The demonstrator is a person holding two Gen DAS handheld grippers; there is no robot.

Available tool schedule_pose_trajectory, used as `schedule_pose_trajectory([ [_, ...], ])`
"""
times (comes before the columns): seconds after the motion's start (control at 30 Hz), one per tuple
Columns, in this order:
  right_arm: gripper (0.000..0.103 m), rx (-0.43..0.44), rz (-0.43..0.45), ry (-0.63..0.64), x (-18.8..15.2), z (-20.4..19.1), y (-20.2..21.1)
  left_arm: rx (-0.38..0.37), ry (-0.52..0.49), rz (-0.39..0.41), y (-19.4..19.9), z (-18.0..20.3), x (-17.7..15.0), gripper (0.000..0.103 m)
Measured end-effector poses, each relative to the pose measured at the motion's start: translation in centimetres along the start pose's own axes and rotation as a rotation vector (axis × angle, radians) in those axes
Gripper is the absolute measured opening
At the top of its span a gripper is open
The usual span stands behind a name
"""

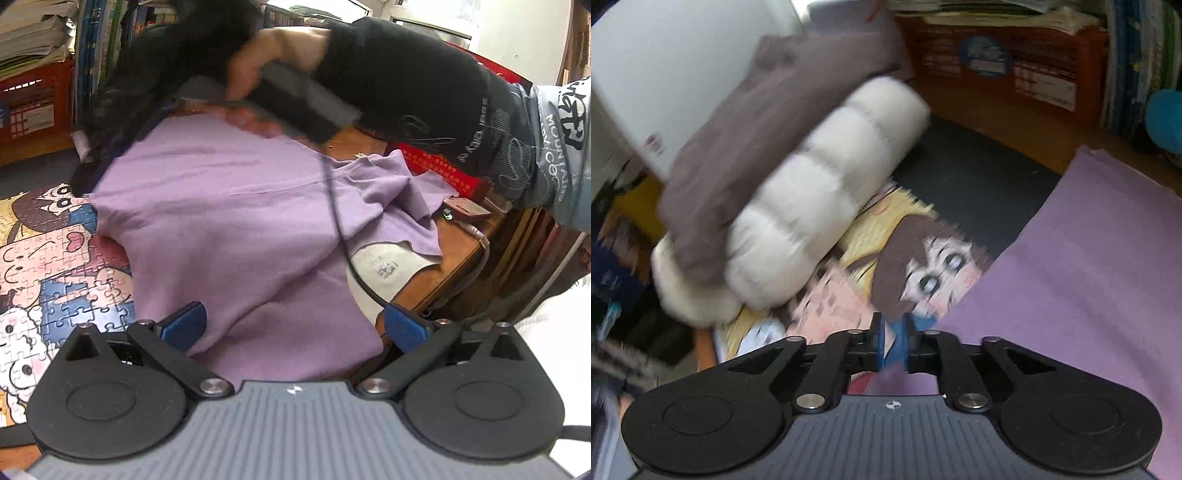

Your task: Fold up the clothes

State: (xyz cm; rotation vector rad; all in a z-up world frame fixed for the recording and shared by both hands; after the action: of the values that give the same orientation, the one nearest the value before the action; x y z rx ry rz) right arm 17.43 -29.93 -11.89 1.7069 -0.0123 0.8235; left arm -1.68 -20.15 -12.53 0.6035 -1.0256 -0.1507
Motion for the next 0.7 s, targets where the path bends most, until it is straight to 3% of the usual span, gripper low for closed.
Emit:
schedule_pose_trajectory([
  [0.07,0.028,-0.014,-0.017,0.069,-2.0,-0.5,1.1,0.003,-0.001,-0.002,0.1,0.0,-0.2,0.103],
  [0.23,0.029,-0.041,-0.049,0.214,-5.8,-3.0,1.6,0.011,0.003,-0.002,0.1,0.1,-0.3,0.103],
  [0.47,0.033,-0.124,0.100,0.327,-4.4,-5.8,-0.3,0.049,0.014,-0.017,0.4,0.0,-0.4,0.103],
  [0.57,0.020,-0.141,0.140,0.292,-3.6,-5.9,-0.9,0.067,0.019,-0.024,0.6,0.0,-0.4,0.103],
  [0.6,0.008,-0.160,0.141,0.272,-3.4,-5.6,-0.9,0.073,0.020,-0.027,0.5,0.1,-0.4,0.103],
  [0.7,0.008,-0.114,0.122,0.210,-3.4,-4.6,0.0,0.078,0.022,-0.031,0.2,0.4,-0.5,0.103],
])
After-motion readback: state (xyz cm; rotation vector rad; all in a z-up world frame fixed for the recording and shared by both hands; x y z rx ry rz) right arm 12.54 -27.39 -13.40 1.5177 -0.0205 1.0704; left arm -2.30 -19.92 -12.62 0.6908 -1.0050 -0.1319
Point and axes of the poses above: each gripper's, at about its wrist camera, not at the fingertips, and y roughly against the way its jaws point, z to its right, x to its top, the point moved 6 cm from there along -y, roughly the way its jaws point, and after that the axes turned 13 degrees about -x, right-handed, at the moved point
